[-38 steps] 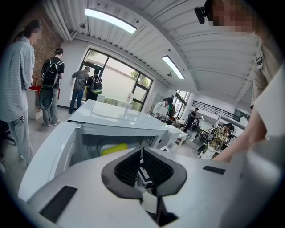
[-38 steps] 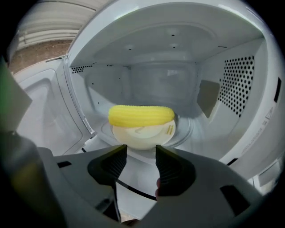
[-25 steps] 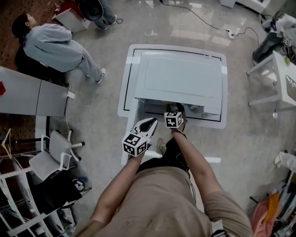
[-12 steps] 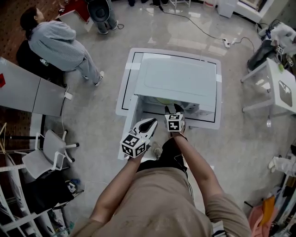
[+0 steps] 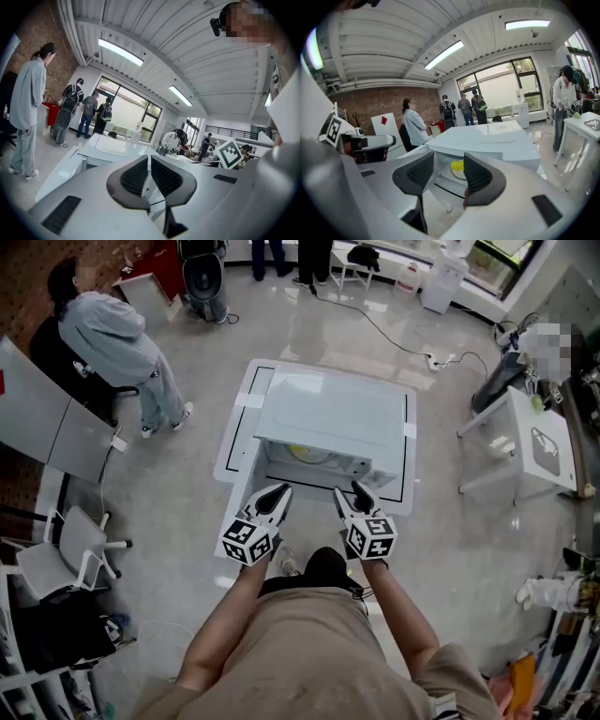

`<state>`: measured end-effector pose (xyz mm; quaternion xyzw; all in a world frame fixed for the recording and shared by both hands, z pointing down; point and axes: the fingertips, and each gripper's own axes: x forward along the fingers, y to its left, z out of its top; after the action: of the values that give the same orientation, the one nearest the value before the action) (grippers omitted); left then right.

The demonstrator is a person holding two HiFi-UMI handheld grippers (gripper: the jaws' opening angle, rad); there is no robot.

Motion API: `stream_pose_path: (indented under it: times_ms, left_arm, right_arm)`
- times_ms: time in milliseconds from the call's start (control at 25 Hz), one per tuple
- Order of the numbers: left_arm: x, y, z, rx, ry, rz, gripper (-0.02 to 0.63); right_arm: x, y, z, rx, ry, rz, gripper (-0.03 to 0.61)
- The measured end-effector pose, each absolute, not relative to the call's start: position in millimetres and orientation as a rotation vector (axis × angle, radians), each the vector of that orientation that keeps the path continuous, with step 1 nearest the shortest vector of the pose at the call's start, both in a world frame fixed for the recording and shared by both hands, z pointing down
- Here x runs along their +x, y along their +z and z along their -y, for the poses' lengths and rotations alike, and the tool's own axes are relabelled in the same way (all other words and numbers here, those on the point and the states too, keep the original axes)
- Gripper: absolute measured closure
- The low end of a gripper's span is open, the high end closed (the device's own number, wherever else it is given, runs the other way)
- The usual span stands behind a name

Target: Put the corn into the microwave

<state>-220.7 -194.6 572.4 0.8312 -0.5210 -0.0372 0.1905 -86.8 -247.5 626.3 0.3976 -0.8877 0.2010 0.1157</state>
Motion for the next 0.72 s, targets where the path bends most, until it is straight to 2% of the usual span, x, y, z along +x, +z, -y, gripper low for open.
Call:
stream_pose_path:
  times_ms: [120, 360, 720]
  left_arm:
    - [-227, 555, 183, 2.316, -0.139, 1.557, 0.604]
    - [-218, 522, 149, 2.294, -0.138, 1.662, 0.603]
    - [-118, 510, 89, 2.352, -0.108, 1.623, 0.603]
  right_arm:
    - [-62, 600, 230, 1.135, 0.489, 2.644, 0.371]
    - [-30, 530, 197, 1.090, -0.054, 2.703, 0.371]
    - [57, 481, 128, 1.044, -0.160, 2.819, 0.371]
